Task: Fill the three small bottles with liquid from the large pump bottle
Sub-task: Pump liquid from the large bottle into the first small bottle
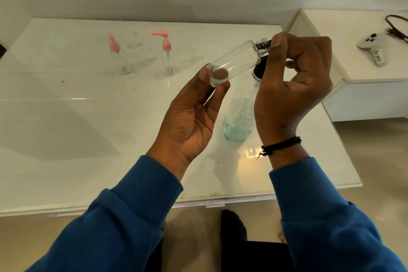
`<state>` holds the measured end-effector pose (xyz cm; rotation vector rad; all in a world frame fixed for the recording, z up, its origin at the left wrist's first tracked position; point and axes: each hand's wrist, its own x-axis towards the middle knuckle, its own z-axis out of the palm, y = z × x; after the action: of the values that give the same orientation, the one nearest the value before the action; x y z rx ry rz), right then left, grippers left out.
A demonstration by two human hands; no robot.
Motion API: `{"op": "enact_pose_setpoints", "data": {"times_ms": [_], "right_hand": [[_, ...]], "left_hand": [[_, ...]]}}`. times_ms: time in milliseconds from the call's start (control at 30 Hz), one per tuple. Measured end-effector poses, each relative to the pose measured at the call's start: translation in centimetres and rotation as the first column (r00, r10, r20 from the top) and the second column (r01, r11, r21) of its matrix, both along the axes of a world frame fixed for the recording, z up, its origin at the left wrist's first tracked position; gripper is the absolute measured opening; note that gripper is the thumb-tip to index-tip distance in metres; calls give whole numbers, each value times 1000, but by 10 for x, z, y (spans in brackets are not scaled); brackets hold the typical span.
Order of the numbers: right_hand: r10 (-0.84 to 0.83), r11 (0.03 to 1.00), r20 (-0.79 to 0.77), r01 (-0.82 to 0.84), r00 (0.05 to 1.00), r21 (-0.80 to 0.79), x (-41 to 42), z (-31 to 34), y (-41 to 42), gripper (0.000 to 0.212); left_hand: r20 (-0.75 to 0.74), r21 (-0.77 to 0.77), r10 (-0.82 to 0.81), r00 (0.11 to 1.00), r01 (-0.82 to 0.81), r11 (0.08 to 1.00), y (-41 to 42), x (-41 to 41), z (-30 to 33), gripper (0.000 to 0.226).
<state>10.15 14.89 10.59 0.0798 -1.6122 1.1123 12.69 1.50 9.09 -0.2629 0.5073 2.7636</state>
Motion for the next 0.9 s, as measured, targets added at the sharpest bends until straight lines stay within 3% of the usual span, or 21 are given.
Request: {"op": "enact_pose_setpoints", "data": {"times_ms": [533, 900], "right_hand": [[-16, 1000, 4, 16, 1000, -18, -2, 5, -1, 24], [-10, 1000, 1, 10, 1000, -21, -2, 2, 1, 25]], "left_hand": [[-5, -15, -1, 1000, 0, 1000, 1, 0, 3, 42], [1, -3, 1, 1000, -1, 1000, 0, 1, 2, 45]]}}
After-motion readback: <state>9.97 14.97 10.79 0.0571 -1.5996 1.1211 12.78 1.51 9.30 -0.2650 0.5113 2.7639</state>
